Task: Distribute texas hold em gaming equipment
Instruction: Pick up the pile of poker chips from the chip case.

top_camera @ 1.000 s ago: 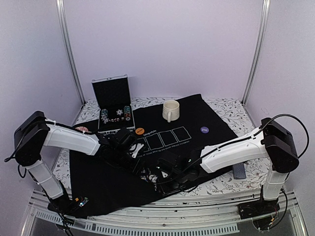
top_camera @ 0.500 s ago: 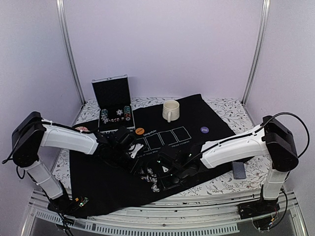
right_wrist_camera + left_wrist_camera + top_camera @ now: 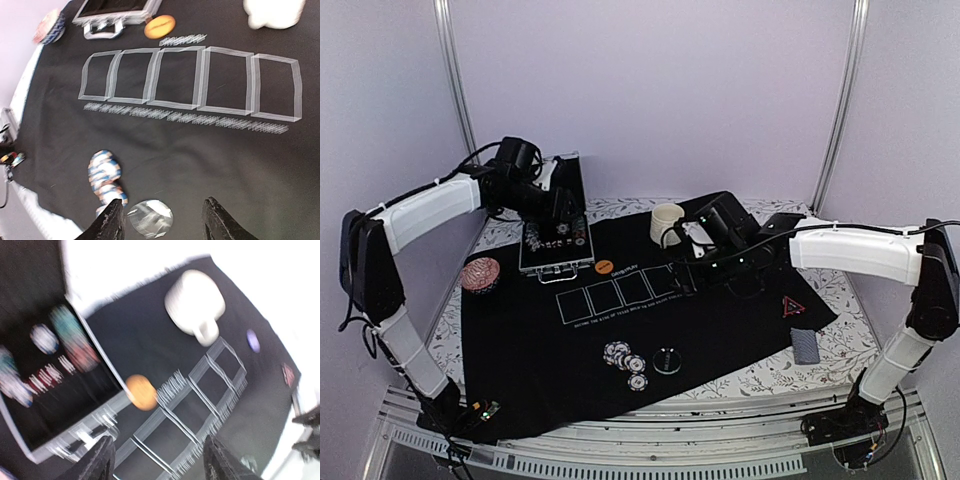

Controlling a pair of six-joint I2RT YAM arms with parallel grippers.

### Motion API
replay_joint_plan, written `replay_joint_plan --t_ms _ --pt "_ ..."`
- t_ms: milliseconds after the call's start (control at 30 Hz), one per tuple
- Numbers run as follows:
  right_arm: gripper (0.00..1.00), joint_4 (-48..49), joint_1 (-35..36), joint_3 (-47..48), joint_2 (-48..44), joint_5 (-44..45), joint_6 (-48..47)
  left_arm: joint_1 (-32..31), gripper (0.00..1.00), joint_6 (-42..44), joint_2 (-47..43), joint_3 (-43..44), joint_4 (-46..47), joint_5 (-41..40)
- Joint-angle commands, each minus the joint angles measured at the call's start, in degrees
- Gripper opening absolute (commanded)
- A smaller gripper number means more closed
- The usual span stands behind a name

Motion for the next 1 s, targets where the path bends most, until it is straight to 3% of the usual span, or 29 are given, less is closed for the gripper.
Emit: replay_joint_plan --t_ms 0,167,267,400,567,733,967 --pt "0.56 -1.37 -5.21 0.73 -1.12 -2.68 -10.64 5.96 0.62 4.87 10.18 13.71 -7.41 -2.05" --pt "0.58 -1.86 -8.46 0.79 0.2 -4.15 -15.4 10.47 0.6 10.14 18.95 21.92 -8.93 -4.93" --pt "0.6 -2.14 -9.45 1.41 2.16 -4.01 -17.2 9.61 0.59 18.2 23.55 26.37 -7.84 -0.45" --pt "0.62 -2.42 -10.23 2.14 4.5 -3.51 -18.75 8.14 0.57 32.77 25.93 25.7 -2.41 10.24" --pt "0.67 -2.76 -10.66 2.44 5.4 -4.07 -18.92 9.12 0.59 44.17 26.5 22.38 4.42 10.49" --pt "0.69 -2.77 -10.76 2.54 6.23 -4.06 -19.46 8.77 0.6 52.85 30.0 24.44 4.02 8.2" --pt "0.71 -3.04 -11.1 1.95 6.09 -4.07 -19.74 8.93 0.62 61.02 37.24 31.57 -6.12 5.69"
